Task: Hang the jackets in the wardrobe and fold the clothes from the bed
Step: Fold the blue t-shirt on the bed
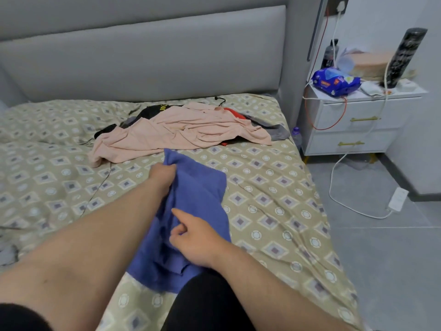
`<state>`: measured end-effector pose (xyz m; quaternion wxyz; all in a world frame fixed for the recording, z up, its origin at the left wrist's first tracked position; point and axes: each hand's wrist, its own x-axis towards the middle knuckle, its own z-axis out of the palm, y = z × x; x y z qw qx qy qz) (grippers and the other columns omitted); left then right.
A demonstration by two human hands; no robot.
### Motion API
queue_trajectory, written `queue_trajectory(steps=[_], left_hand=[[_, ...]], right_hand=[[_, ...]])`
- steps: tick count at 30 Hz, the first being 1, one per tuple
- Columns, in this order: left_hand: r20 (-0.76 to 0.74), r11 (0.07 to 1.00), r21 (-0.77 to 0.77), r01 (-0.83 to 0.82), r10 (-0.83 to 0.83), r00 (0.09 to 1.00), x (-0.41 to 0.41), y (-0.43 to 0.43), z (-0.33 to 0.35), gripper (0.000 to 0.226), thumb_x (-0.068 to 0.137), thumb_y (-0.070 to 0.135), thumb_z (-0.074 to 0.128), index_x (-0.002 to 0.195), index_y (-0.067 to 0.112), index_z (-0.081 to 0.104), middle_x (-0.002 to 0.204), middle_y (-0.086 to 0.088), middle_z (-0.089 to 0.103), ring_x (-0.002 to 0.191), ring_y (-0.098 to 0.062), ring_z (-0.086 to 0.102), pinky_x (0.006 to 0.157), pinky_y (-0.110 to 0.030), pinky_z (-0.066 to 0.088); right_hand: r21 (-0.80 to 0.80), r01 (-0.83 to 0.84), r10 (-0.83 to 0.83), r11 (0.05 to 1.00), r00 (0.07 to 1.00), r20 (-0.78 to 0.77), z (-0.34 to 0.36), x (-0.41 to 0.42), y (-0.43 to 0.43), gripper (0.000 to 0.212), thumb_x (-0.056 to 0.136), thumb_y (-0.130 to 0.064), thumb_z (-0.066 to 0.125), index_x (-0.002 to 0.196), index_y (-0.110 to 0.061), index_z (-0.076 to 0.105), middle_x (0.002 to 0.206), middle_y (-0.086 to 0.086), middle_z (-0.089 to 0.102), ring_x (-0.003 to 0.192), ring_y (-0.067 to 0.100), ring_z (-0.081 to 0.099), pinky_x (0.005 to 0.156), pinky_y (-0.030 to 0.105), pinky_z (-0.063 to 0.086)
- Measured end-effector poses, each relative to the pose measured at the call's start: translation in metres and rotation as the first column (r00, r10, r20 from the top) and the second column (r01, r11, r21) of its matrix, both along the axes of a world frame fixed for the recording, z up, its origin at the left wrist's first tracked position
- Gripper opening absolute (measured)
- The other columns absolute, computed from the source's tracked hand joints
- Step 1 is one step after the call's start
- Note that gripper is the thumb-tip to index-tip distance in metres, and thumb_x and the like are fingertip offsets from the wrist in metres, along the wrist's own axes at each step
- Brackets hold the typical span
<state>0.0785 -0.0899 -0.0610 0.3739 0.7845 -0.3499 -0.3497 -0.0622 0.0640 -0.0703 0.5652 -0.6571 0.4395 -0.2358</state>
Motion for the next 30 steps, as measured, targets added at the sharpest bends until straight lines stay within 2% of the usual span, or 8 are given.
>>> queue_trajectory(steps=[2, 6, 9, 11, 16, 19, 24, 30], left_hand=[[0.03, 0.999, 0.038, -0.037, 0.035, 0.999, 0.041, 0.016, -0.014, 0.04, 0.093, 0.025, 0.062, 0.119, -0.005, 0.058, 0.117, -0.021, 0.062, 0.106, -0.035, 0.06, 0.08, -0.034, 0.043], [0.158, 0.981, 0.192, 0.022, -0.053, 0.986, 0.078, 0.076, -0.043, 0.048, 0.083, 0.047, 0.067, 0.086, -0.001, 0.059, 0.092, -0.02, 0.064, 0.076, -0.031, 0.059, 0.066, -0.035, 0.042], [0.278, 0.967, 0.247, 0.069, -0.139, 0.95, 0.072, 0.125, -0.06, 0.047, 0.076, 0.06, 0.07, 0.091, 0.017, 0.062, 0.092, -0.006, 0.067, 0.082, -0.029, 0.064, 0.069, -0.036, 0.049], [0.3, 0.948, 0.315, 0.037, -0.137, 0.944, 0.066, 0.152, -0.068, 0.06, 0.062, 0.069, 0.072, 0.097, 0.021, 0.06, 0.094, -0.003, 0.066, 0.087, -0.03, 0.065, 0.07, -0.036, 0.05], [-0.162, 0.946, 0.317, 0.07, -0.018, 0.987, 0.064, 0.172, -0.071, 0.034, 0.08, 0.027, 0.076, 0.099, 0.001, 0.068, 0.089, -0.018, 0.074, 0.077, -0.032, 0.068, 0.064, -0.035, 0.052], [-0.52, 0.955, 0.279, 0.102, 0.06, 0.852, 0.058, 0.167, -0.053, 0.02, 0.09, 0.015, 0.064, 0.101, -0.001, 0.069, 0.097, -0.022, 0.074, 0.092, -0.039, 0.067, 0.079, -0.041, 0.053], [-0.32, 0.964, 0.258, -0.065, 0.148, 0.936, 0.067, 0.18, -0.065, 0.005, 0.089, -0.002, 0.053, 0.086, -0.001, 0.057, 0.058, -0.011, 0.056, 0.051, -0.023, 0.048, 0.053, -0.028, 0.038], [-0.552, 0.96, 0.257, -0.11, 0.239, 0.799, 0.059, 0.193, -0.057, 0.022, 0.092, -0.009, 0.039, 0.082, 0.007, 0.05, 0.06, -0.007, 0.051, 0.046, -0.018, 0.045, 0.041, -0.022, 0.041]], right_hand=[[0.03, 0.021, -0.021, 0.999, 1.0, -0.013, -0.002, -0.008, 0.005, 0.058, 0.094, -0.014, 0.051, 0.149, -0.025, 0.04, 0.092, -0.01, 0.06, 0.081, 0.004, 0.054, 0.079, 0.014, 0.043], [0.05, 0.236, -0.223, 0.97, 0.957, -0.183, -0.025, -0.062, 0.008, 0.04, 0.095, -0.017, 0.046, 0.133, -0.024, 0.058, 0.099, -0.012, 0.062, 0.079, 0.004, 0.059, 0.072, 0.016, 0.044], [0.125, 0.28, -0.227, 0.952, 0.917, -0.329, -0.043, -0.095, 0.02, 0.037, 0.095, -0.019, 0.048, 0.13, -0.023, 0.059, 0.122, -0.007, 0.061, 0.108, 0.008, 0.057, 0.091, 0.022, 0.041], [0.203, 0.291, -0.209, 0.935, 0.914, -0.348, -0.053, -0.103, 0.03, 0.029, 0.091, -0.019, 0.053, 0.117, -0.022, 0.065, 0.109, -0.009, 0.065, 0.097, 0.006, 0.059, 0.087, 0.023, 0.043], [0.249, 0.423, -0.351, 0.871, 0.892, -0.286, -0.065, -0.094, 0.035, 0.006, 0.078, -0.012, 0.055, 0.074, -0.009, 0.057, 0.067, 0.002, 0.049, 0.062, 0.016, 0.044, 0.061, 0.03, 0.036], [0.436, 0.442, -0.425, 0.784, 0.894, -0.142, -0.062, -0.087, 0.032, 0.007, 0.072, -0.01, 0.052, 0.07, -0.016, 0.053, 0.064, 0.007, 0.046, 0.06, 0.02, 0.04, 0.058, 0.033, 0.034], [0.443, 0.365, -0.297, 0.819, 0.93, -0.218, -0.062, -0.06, 0.015, 0.019, 0.09, -0.026, 0.061, 0.079, -0.013, 0.055, 0.067, 0.004, 0.054, 0.053, 0.015, 0.047, 0.052, 0.024, 0.038], [0.425, 0.406, -0.367, 0.809, 0.914, -0.175, -0.065, -0.052, 0.008, 0.019, 0.077, -0.015, 0.059, 0.09, -0.005, 0.068, 0.085, 0.008, 0.071, 0.076, 0.024, 0.065, 0.07, 0.031, 0.053]])
